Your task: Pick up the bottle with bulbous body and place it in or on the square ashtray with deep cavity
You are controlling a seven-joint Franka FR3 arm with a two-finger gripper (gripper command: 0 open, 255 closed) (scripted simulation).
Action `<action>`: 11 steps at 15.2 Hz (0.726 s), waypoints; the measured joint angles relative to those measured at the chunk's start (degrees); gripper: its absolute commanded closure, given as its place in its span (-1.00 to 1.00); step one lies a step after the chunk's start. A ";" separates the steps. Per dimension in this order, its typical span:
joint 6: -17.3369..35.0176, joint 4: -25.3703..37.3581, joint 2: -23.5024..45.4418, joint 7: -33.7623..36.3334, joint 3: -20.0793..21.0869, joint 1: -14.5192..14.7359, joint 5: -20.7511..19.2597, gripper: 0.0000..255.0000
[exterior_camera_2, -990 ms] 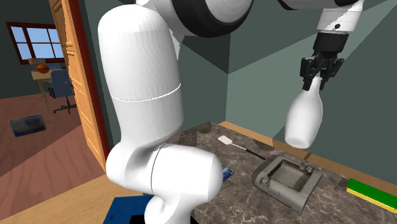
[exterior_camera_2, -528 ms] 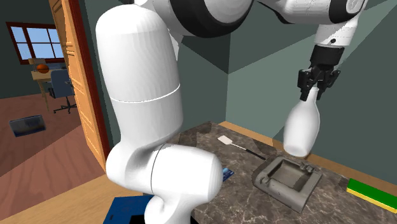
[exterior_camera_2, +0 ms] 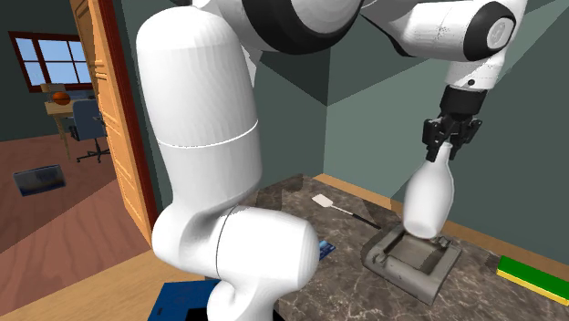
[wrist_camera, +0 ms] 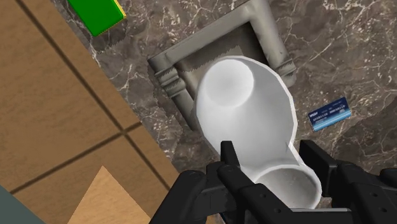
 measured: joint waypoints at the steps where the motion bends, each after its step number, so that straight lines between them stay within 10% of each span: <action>1: 0.90 -0.97 -0.08 0.02 0.01 -0.02 -0.06 1.00; 11: 8.07 -6.94 1.64 -1.71 -1.13 -0.06 1.15 1.00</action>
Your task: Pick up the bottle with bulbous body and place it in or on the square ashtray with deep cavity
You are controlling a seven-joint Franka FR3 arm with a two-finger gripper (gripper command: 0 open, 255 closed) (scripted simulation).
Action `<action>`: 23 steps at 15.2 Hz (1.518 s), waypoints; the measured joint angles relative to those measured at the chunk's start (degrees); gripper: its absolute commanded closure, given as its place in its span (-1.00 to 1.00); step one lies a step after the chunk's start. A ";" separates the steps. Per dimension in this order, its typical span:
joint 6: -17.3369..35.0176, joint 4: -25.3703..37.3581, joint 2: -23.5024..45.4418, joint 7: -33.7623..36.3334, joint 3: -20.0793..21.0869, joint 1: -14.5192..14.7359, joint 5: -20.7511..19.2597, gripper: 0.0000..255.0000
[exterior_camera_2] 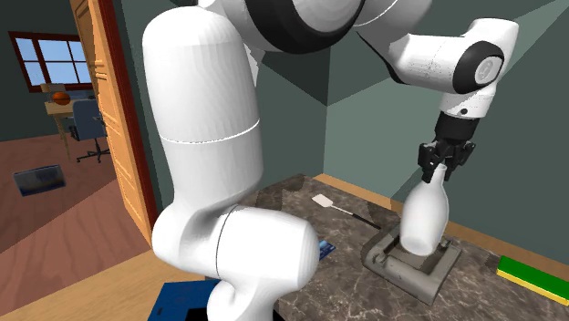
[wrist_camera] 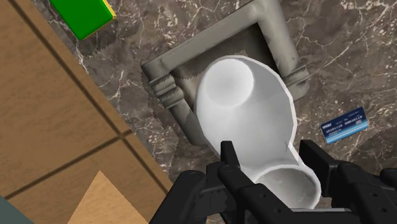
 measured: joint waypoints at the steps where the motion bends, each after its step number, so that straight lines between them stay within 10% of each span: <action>1: 0.29 -0.21 0.12 -0.07 -0.04 0.02 0.09 1.00; 6: 0.54 -0.47 0.08 -0.09 -0.05 0.00 0.07 1.00; 7: 0.54 -0.47 0.08 -0.09 -0.05 0.00 0.07 -1.00; 23: -6.61 5.33 -1.88 0.99 0.65 -0.28 -1.36 -1.00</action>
